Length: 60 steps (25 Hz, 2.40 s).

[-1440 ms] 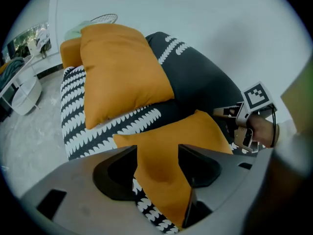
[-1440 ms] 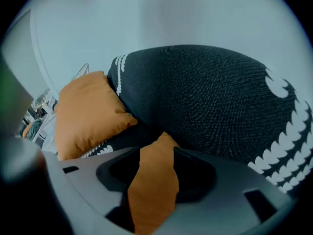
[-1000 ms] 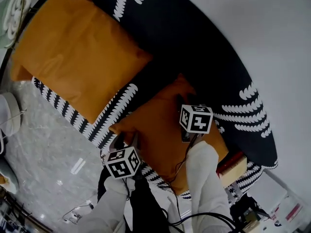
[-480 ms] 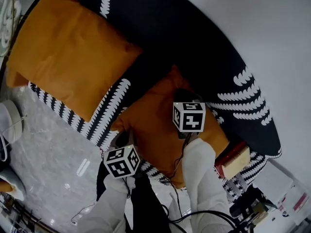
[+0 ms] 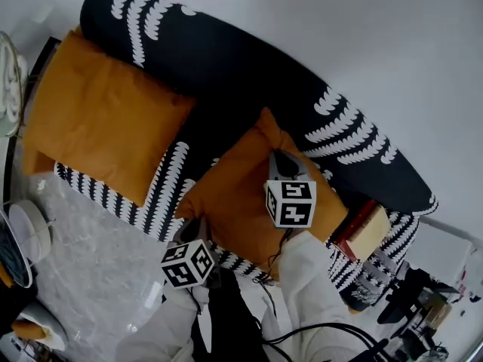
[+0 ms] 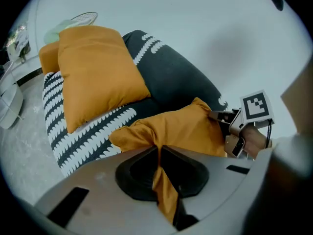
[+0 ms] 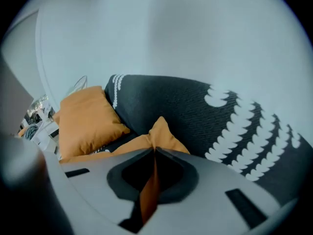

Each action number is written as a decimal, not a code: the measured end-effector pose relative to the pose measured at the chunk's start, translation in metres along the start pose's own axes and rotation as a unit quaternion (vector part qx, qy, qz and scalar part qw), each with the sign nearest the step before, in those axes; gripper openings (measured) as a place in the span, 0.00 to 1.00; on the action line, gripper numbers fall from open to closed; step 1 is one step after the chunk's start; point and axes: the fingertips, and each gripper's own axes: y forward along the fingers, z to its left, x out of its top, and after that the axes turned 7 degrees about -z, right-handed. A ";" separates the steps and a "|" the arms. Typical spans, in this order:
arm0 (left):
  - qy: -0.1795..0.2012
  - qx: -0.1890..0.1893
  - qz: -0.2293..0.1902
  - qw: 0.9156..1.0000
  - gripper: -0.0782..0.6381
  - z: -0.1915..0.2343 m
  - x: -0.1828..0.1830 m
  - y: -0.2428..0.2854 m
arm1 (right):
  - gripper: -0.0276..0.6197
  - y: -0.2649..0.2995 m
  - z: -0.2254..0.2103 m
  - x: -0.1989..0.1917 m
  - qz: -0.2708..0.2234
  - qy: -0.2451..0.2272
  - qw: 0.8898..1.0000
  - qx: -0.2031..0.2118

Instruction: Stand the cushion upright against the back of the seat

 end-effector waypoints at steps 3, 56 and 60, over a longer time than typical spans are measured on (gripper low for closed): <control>0.030 -0.029 0.001 0.999 0.15 -0.025 0.008 -0.011 | 0.14 -0.035 -0.022 0.015 -0.027 0.022 0.999 -0.032; 0.353 -0.207 -0.050 0.911 0.14 -0.301 0.128 -0.062 | 0.14 -0.321 -0.164 0.015 -0.186 0.322 0.896 -0.241; 0.354 -0.205 -0.054 0.911 0.14 -0.313 0.135 -0.046 | 0.14 -0.312 -0.180 0.025 -0.183 0.319 0.900 -0.234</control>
